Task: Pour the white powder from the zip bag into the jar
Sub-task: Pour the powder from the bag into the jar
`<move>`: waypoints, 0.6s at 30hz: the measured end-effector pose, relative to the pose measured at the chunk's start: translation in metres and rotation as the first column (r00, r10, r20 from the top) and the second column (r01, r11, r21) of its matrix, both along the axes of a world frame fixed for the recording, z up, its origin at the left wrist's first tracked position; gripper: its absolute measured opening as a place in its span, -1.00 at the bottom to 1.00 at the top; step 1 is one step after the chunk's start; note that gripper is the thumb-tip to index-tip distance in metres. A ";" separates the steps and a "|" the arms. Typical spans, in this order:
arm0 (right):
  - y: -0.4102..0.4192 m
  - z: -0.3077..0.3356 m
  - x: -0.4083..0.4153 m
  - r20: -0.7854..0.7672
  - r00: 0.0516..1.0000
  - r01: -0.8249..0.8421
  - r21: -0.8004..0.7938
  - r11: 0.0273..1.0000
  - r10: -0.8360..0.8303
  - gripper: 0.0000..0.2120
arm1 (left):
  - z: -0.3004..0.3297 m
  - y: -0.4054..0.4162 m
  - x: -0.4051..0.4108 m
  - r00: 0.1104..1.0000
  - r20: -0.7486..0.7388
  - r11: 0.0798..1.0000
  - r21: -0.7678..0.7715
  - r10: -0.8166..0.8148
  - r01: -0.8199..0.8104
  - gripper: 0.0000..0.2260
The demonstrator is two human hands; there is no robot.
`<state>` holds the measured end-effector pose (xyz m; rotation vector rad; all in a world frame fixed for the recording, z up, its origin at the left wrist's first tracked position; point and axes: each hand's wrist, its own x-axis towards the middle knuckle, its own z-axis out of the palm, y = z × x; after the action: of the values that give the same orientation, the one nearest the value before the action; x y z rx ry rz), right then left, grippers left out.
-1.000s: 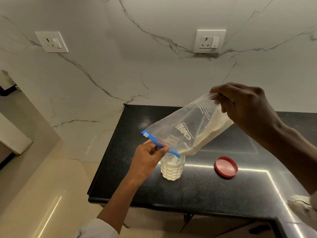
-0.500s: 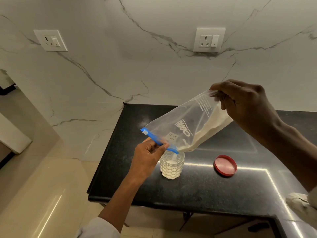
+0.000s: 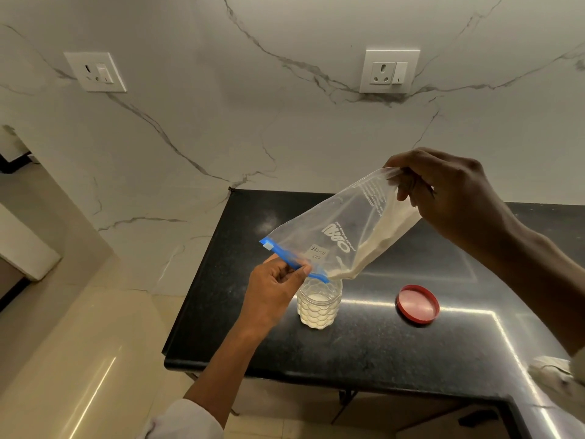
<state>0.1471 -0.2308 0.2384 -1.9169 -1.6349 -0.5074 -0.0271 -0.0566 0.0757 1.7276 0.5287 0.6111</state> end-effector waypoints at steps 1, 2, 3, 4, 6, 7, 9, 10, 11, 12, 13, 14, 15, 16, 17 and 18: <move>0.001 -0.001 0.000 -0.006 1.000 0.010 -0.007 1.000 -0.010 -0.70 | 0.000 0.000 0.000 1.000 0.000 1.000 -0.001 0.003 -0.003 -0.90; 0.001 -0.002 0.001 -0.007 1.000 0.022 -0.014 1.000 -0.022 -0.70 | 0.000 0.000 0.000 1.000 0.000 1.000 0.000 0.005 -0.005 -0.90; 0.002 -0.002 0.002 -0.005 0.999 0.033 -0.024 0.999 -0.034 -0.72 | -0.001 -0.001 0.001 1.000 -0.001 1.000 0.003 0.008 -0.008 -0.90; 0.002 -0.003 0.004 0.000 0.999 0.044 -0.036 0.998 -0.044 -0.73 | -0.001 -0.001 0.001 1.000 -0.003 1.000 0.008 0.012 -0.012 -0.91; 0.002 -0.005 0.008 0.009 0.998 0.064 -0.060 0.996 -0.064 -0.77 | -0.001 -0.001 0.002 1.000 -0.005 1.000 0.022 0.022 -0.022 -0.92; 0.002 -0.005 0.010 0.009 0.997 0.074 -0.069 0.995 -0.074 -0.76 | -0.001 -0.001 0.003 1.000 -0.004 0.999 0.029 0.025 -0.025 -0.92; 0.001 -0.007 0.012 0.002 0.996 0.091 -0.080 0.993 -0.091 -0.72 | -0.001 -0.001 0.003 1.000 -0.004 0.999 0.043 0.031 -0.031 -0.91; 0.001 -0.008 0.012 0.000 0.995 0.099 -0.083 0.992 -0.099 -0.69 | -0.001 0.000 0.003 0.999 -0.005 0.998 0.050 0.032 -0.031 -0.89; 0.001 -0.009 0.012 -0.001 0.995 0.104 -0.086 0.991 -0.104 -0.68 | -0.001 0.001 0.003 0.999 -0.006 0.998 0.057 0.032 -0.032 -0.88; 0.000 -0.009 0.012 -0.002 0.994 0.106 -0.089 0.990 -0.106 -0.67 | -0.001 0.001 0.003 0.999 -0.008 0.998 0.061 0.033 -0.032 -0.88; 0.000 -0.009 0.013 0.000 0.994 0.107 -0.095 0.990 -0.107 -0.68 | -0.001 0.002 0.003 0.999 -0.009 0.997 0.064 0.033 -0.033 -0.87; -0.001 -0.009 0.014 0.007 0.994 0.106 -0.103 0.989 -0.106 -0.69 | -0.001 0.002 0.003 0.999 -0.009 0.997 0.067 0.032 -0.031 -0.86; -0.001 -0.008 0.015 0.018 0.995 0.102 -0.111 0.989 -0.100 -0.72 | 0.000 0.002 0.003 1.000 -0.010 0.997 0.070 0.030 -0.029 -0.86; -0.002 -0.008 0.016 0.029 0.995 0.095 -0.116 0.989 -0.092 -0.76 | 0.000 0.002 0.004 1.000 -0.008 0.997 0.073 0.025 -0.025 -0.85; -0.003 -0.007 0.017 0.039 0.995 0.092 -0.116 0.989 -0.088 -0.79 | 0.000 0.002 0.004 1.000 -0.004 0.997 0.075 0.021 -0.021 -0.85; -0.004 -0.006 0.017 0.045 0.995 0.094 -0.112 0.989 -0.090 -0.82 | 0.001 0.002 0.004 1.000 0.000 0.997 0.073 0.016 -0.016 -0.85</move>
<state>0.1641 -0.2345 0.2322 -2.0862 -1.6382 -0.5018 -0.0229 -0.0548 0.0764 1.7934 0.5270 0.6484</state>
